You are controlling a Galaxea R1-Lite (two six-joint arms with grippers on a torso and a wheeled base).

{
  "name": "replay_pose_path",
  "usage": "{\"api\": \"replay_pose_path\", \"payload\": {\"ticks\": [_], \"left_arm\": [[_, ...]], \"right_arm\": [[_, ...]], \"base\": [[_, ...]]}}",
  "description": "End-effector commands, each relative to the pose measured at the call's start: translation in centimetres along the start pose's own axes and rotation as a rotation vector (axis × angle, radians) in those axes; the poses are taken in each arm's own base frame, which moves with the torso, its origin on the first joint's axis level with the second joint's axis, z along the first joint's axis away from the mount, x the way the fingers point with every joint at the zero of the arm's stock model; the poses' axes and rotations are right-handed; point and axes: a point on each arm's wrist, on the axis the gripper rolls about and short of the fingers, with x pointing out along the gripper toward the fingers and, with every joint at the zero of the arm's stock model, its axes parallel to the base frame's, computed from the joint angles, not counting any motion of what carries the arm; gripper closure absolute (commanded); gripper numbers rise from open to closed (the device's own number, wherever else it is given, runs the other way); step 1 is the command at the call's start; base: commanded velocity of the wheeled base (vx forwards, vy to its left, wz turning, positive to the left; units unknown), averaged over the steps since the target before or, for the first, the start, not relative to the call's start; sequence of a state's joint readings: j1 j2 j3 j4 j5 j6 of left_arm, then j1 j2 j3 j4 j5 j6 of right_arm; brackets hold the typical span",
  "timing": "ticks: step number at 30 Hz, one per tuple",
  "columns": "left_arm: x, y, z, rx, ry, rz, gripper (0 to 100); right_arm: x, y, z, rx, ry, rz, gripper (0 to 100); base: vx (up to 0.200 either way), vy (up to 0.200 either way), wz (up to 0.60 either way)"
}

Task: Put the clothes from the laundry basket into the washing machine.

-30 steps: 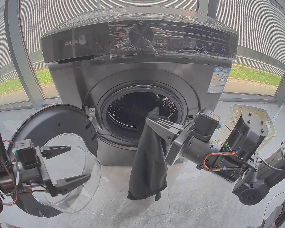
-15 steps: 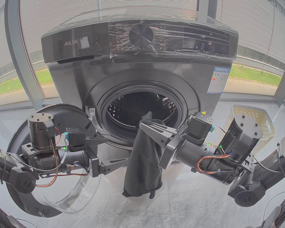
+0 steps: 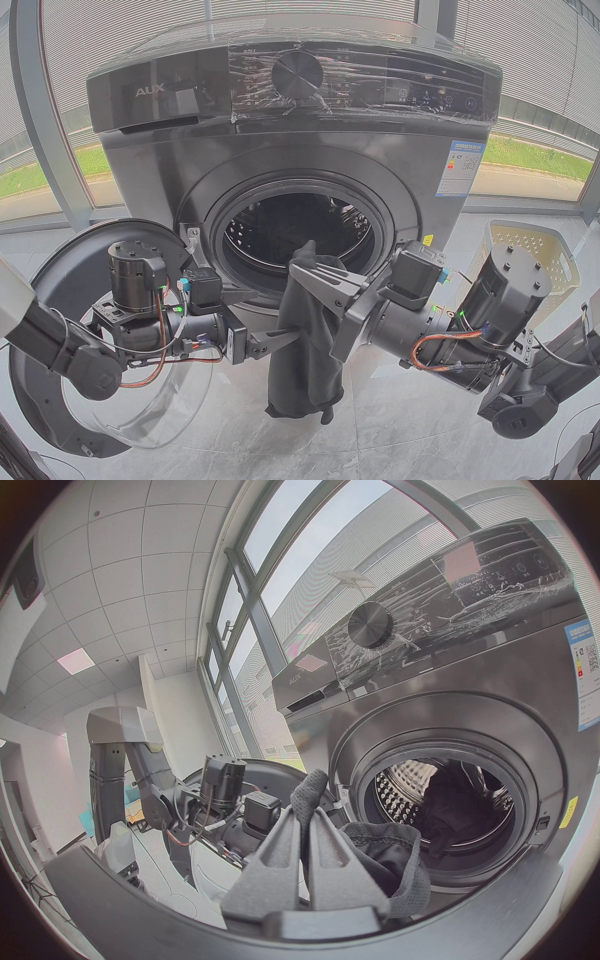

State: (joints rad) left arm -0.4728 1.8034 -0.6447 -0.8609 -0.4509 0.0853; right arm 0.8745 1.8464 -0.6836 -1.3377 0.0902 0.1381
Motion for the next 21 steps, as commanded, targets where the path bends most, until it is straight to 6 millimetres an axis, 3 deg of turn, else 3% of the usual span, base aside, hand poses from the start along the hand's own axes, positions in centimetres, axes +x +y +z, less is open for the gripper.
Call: {"api": "replay_pose_path", "payload": {"ticks": [1, 5, 6, 21], "left_arm": [[1.9, 0.6, -1.3, -0.007, 0.015, -0.005, 0], [2.7, 0.6, -1.6, 0.000, 0.001, -0.015, 0], [2.9, 0.6, -1.7, 0.000, -0.006, -0.018, 100], [2.8, -0.6, -1.3, 0.023, -0.088, -0.052, 100]], "right_arm": [[0.0, 0.3, -0.1, 0.002, 0.003, 0.009, 100], [0.0, 0.5, -0.2, 0.003, 0.004, 0.012, 100], [-0.1, 0.5, -0.2, 0.003, 0.008, 0.011, 100], [0.0, -0.4, -1.1, 0.002, 0.029, -0.013, 100]], "base": [[0.000, 0.000, 0.00], [0.000, 0.000, 0.00], [0.000, 0.000, 0.00], [0.000, 0.000, 0.00]]}}
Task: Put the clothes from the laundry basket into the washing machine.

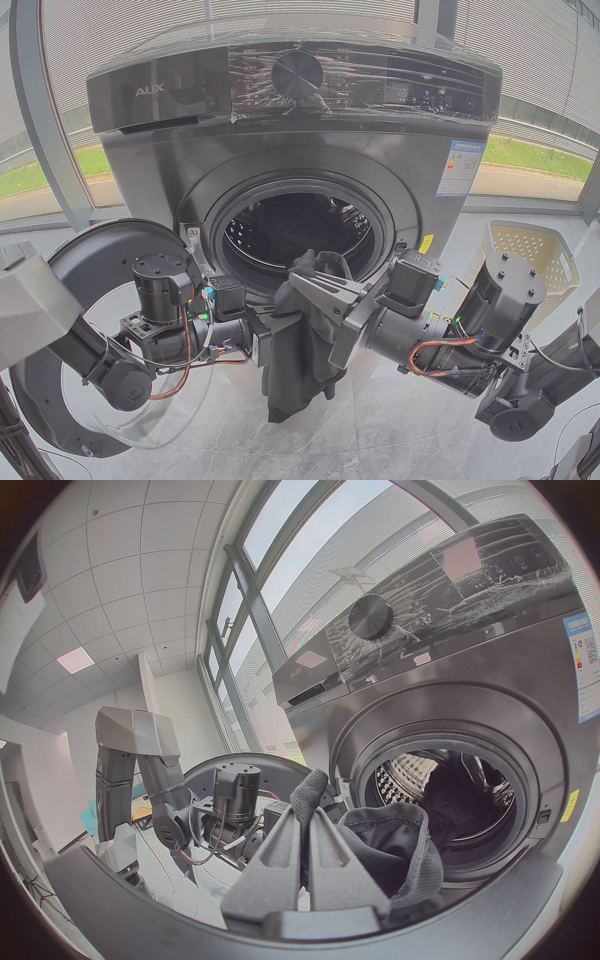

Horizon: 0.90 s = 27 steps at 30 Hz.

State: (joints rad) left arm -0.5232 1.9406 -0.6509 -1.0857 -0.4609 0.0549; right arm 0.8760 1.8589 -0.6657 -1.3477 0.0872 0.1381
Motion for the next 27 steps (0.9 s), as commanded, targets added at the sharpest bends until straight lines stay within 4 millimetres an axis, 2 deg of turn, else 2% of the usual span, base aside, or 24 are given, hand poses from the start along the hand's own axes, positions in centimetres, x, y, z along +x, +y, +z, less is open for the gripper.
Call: {"api": "replay_pose_path", "payload": {"ticks": [1, 7, 8, 12, 19, 27], "left_arm": [[-0.4, -0.2, -0.1, 0.002, -0.007, 0.003, 100], [-1.1, -0.5, -0.4, 0.003, -0.034, 0.015, 100], [-1.1, -0.5, -0.4, 0.003, -0.034, 0.015, 100], [-1.6, -0.7, -0.6, 0.010, -0.052, 0.017, 100], [-2.1, -0.2, -0.8, 0.009, -0.067, 0.059, 100], [-2.7, -0.4, 0.2, 0.016, -0.113, 0.069, 100]], "right_arm": [[0.2, -0.4, -0.4, 0.000, 0.011, -0.011, 100], [0.1, -0.9, -0.6, -0.001, 0.021, -0.026, 100], [0.1, -0.9, -0.6, -0.001, 0.021, -0.026, 0], [0.2, -1.9, -0.7, -0.005, 0.020, -0.056, 0], [0.1, -6.5, -1.0, -0.018, 0.039, -0.278, 0], [-1.5, -8.1, -2.7, -0.014, 0.106, -0.370, 0]], "base": [[0.000, 0.000, 0.00], [0.000, 0.000, 0.00], [0.000, 0.000, 0.00], [0.000, 0.000, 0.00], [0.000, 0.000, 0.00], [0.000, 0.000, 0.00]]}}
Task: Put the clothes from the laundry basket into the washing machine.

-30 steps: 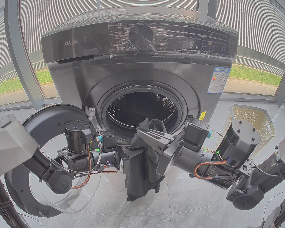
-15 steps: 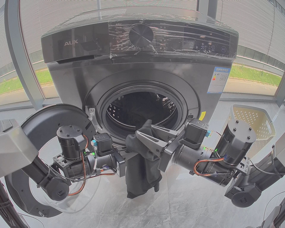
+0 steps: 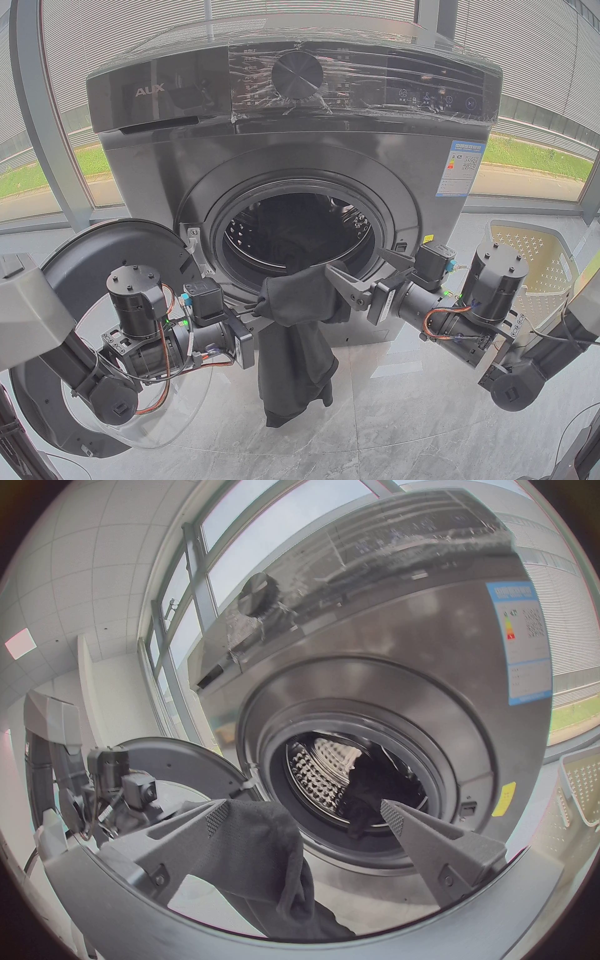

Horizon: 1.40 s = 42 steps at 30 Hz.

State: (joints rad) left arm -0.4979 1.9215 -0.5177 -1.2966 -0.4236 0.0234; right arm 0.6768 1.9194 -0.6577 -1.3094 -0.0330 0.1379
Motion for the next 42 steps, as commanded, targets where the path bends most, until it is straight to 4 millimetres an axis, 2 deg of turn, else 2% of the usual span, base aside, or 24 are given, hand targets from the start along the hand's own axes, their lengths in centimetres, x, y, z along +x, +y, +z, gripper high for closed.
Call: {"api": "replay_pose_path", "payload": {"ticks": [1, 6, 10, 12, 14, 19, 28, 34, 42], "left_arm": [[-0.5, -0.2, 0.9, 0.008, -0.029, 0.005, 100], [-0.9, -0.3, 1.9, 0.019, -0.063, 0.028, 100], [-1.5, -0.6, 3.2, 0.010, -0.105, 0.026, 100], [-1.6, -0.7, 3.3, 0.010, -0.111, 0.023, 100], [-1.8, -0.9, 3.6, 0.013, -0.118, 0.021, 100], [-1.9, -1.0, 3.7, 0.015, -0.123, 0.021, 100], [-1.9, -1.0, 4.0, 0.025, -0.146, 0.025, 100], [-1.9, -1.1, 4.0, 0.025, -0.149, 0.032, 100], [-1.8, -1.7, 3.8, 0.020, -0.141, 0.014, 100]], "right_arm": [[-0.4, -1.5, -1.5, -0.001, 0.057, -0.046, 0], [-1.3, -3.0, -2.7, 0.004, 0.118, -0.089, 0], [-1.6, -4.5, -5.0, 0.008, 0.193, -0.128, 0], [-1.7, -4.7, -5.5, 0.010, 0.206, -0.122, 0], [-2.0, -4.8, -7.1, 0.015, 0.266, -0.099, 0], [-2.0, -4.5, -9.2, 0.027, 0.339, -0.052, 0], [-1.5, -4.1, -11.4, 0.057, 0.325, 0.099, 0], [-1.1, -3.2, -11.8, 0.074, 0.317, 0.168, 0], [1.7, -2.7, -11.7, 0.065, 0.239, 0.201, 0]], "base": [[0.000, 0.000, 0.00], [0.000, 0.000, 0.00], [0.000, 0.000, 0.00], [0.000, 0.000, 0.00], [0.000, 0.000, 0.00], [0.000, 0.000, 0.00], [0.000, 0.000, 0.00], [0.000, 0.000, 0.00], [0.000, 0.000, 0.00]]}}
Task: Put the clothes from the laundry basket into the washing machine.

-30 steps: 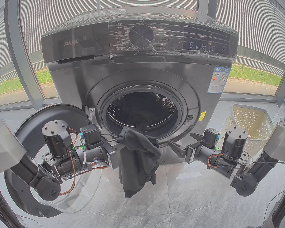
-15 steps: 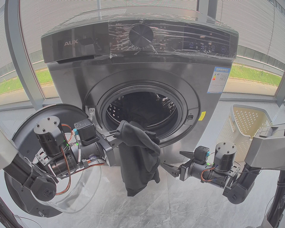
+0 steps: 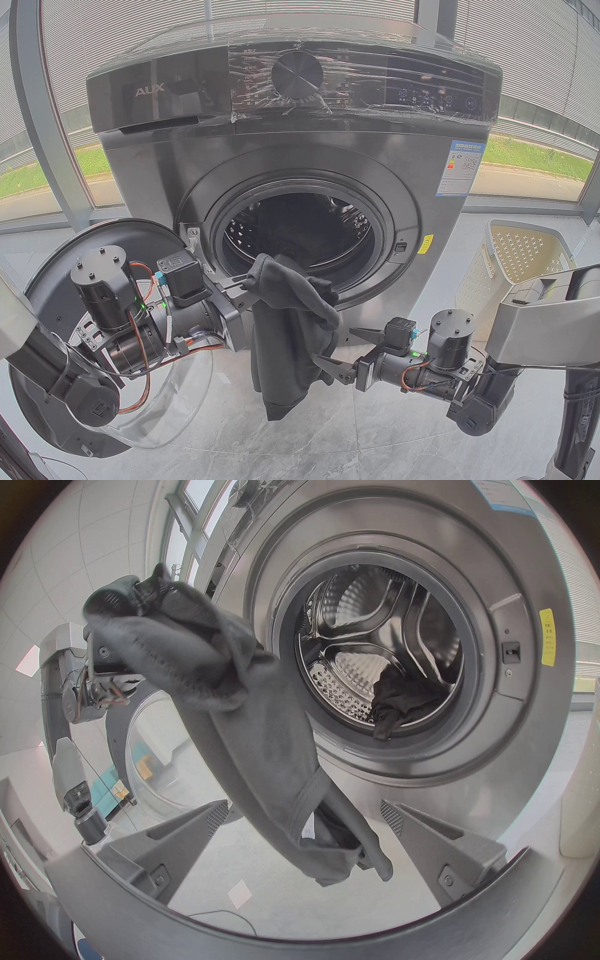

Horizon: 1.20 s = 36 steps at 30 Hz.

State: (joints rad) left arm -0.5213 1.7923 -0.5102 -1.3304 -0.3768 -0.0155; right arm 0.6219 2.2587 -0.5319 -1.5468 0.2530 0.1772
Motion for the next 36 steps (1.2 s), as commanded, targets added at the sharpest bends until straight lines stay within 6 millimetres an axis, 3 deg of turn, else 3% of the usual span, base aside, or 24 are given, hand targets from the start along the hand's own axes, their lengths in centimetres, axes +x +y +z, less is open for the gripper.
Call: {"api": "replay_pose_path", "payload": {"ticks": [1, 7, 8, 17, 27, 28, 36], "left_arm": [[0.1, -0.5, -0.1, -0.003, 0.002, -0.015, 100], [0.1, -0.7, -0.1, -0.004, 0.003, -0.022, 100], [0.1, -0.7, -0.1, -0.004, 0.003, -0.022, 100], [0.2, -0.4, -0.5, -0.008, 0.016, -0.013, 100], [0.4, 1.4, -1.6, -0.029, 0.048, 0.091, 100], [0.4, 1.7, -1.8, -0.034, 0.052, 0.102, 0], [0.2, 2.7, -4.3, -0.080, 0.137, 0.212, 0]], "right_arm": [[2.1, -0.3, 0.0, -0.010, -0.037, 0.012, 0], [3.1, 0.2, 0.1, -0.015, -0.056, 0.039, 0], [3.1, 0.2, 0.1, -0.015, -0.056, 0.039, 100], [2.9, 1.3, 0.3, 0.000, -0.059, 0.065, 100], [-0.6, 2.1, 3.0, -0.039, -0.096, 0.041, 100], [-1.1, 2.2, 3.6, -0.049, -0.111, 0.028, 100], [-2.3, 0.1, 5.2, -0.065, -0.160, -0.071, 100]], "base": [[0.000, 0.000, 0.00], [0.000, 0.000, 0.00], [0.000, 0.000, 0.00], [0.000, 0.000, 0.00], [0.000, 0.000, 0.00], [0.000, 0.000, 0.00], [0.000, 0.000, 0.00]]}}
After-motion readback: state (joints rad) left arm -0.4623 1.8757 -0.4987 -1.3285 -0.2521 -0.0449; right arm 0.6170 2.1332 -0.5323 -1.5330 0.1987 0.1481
